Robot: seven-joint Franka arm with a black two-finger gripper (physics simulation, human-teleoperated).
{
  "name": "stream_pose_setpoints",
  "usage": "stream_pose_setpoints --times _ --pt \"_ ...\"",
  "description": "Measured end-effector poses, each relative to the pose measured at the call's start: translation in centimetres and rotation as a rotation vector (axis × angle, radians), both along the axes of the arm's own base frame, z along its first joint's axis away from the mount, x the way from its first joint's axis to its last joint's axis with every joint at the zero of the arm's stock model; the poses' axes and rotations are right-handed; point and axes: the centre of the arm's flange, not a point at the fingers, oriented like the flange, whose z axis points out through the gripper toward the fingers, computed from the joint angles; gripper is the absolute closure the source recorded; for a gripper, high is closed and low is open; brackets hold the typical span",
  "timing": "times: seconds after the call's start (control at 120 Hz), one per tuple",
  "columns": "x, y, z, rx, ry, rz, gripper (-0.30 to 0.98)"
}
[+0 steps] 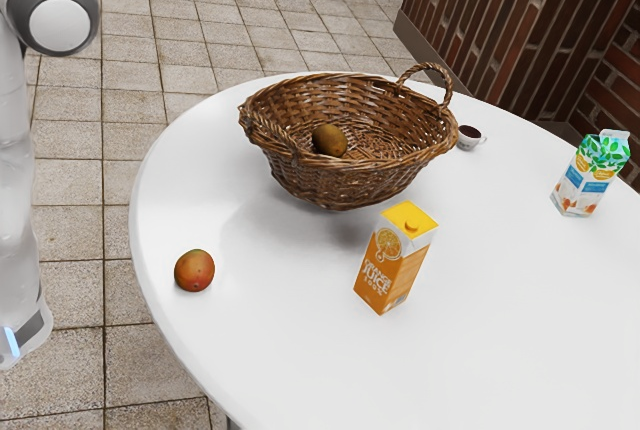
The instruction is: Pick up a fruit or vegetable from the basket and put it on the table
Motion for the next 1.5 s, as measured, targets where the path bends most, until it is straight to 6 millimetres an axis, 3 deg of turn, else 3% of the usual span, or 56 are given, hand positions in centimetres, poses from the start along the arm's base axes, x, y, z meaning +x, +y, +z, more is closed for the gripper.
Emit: stream_pose_setpoints --times 0.133,0.2,0.333,0.483,0.717,0.825,0.933,1.058,1.125,1.308,1.392,1.5 --pt "-0.2 -0.7 -0.3 0.022 0.045 -0.003 0.0" --pt "0.8 -1.1 -2.0 0.022 0.111 -0.002 0.0" --pt "1.3 -3.6 -3.3 0.014 0.183 -0.038 0.0" --pt "0.6 -5.6 -3.8 -0.025 0.234 0.11 0.0" --pt "0.8 -3.3 -5.1 -0.077 0.224 0.534 0.0" --pt "-0.4 -3.0 -8.3 -0.134 0.23 0.723 0.0" --pt "-0.2 -1.9 -9.5 -0.175 0.172 0.88 0.0" --pt "0.5 -1.1 -9.6 -0.162 0.081 0.977 0.0" --pt "1.0 -1.5 -9.6 -0.154 0.036 1.003 0.0" --pt "2.8 -3.3 -11.8 -0.192 -0.015 1.138 0.0" --pt "3.3 -2.7 -13.2 -0.218 -0.01 1.223 0.0" --pt "3.0 -0.6 -15.0 -0.26 0.007 1.368 0.0"
